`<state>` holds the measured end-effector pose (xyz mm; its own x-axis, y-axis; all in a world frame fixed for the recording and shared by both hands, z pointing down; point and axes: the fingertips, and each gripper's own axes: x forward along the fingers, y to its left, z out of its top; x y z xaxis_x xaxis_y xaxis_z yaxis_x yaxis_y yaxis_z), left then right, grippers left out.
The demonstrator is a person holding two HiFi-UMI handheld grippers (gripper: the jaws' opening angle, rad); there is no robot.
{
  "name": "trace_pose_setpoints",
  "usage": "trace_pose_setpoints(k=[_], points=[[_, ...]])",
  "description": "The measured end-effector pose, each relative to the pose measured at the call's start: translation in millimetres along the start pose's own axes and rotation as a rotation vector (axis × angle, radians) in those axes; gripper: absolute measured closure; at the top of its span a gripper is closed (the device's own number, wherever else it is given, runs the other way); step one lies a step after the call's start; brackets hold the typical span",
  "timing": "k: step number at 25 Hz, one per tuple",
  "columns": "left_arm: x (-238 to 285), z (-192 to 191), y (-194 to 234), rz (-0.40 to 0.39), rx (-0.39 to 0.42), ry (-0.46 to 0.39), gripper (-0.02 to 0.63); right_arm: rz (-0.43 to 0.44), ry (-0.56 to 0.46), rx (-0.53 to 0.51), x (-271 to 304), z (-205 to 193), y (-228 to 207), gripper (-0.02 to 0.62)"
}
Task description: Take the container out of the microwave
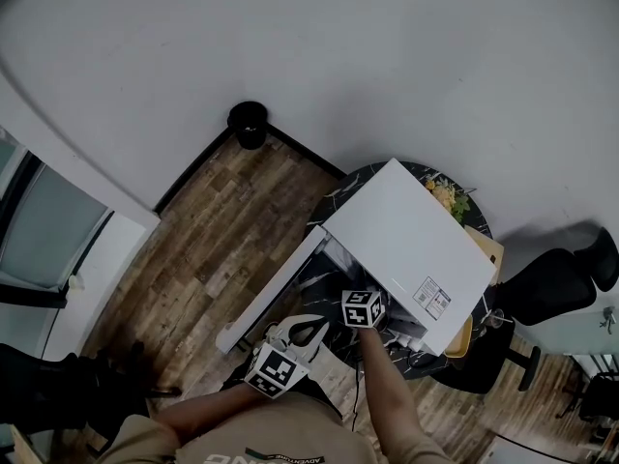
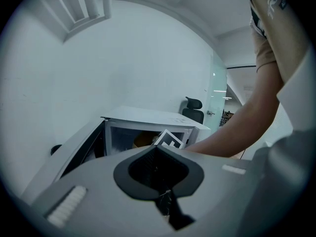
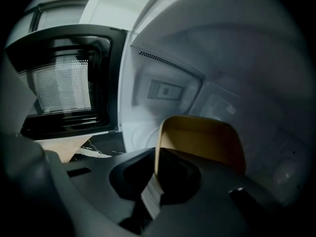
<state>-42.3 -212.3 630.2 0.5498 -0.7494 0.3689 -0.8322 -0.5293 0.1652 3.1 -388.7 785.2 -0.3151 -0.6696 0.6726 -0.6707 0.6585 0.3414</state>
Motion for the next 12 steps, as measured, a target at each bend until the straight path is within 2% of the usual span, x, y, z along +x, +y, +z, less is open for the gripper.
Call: trace_pose_setpoints(k=[12], points=[[-7, -4, -11, -0.019, 0.019, 0.007, 0.598, 0.078, -0.042, -0.004, -40, -10, 17, 0.575]])
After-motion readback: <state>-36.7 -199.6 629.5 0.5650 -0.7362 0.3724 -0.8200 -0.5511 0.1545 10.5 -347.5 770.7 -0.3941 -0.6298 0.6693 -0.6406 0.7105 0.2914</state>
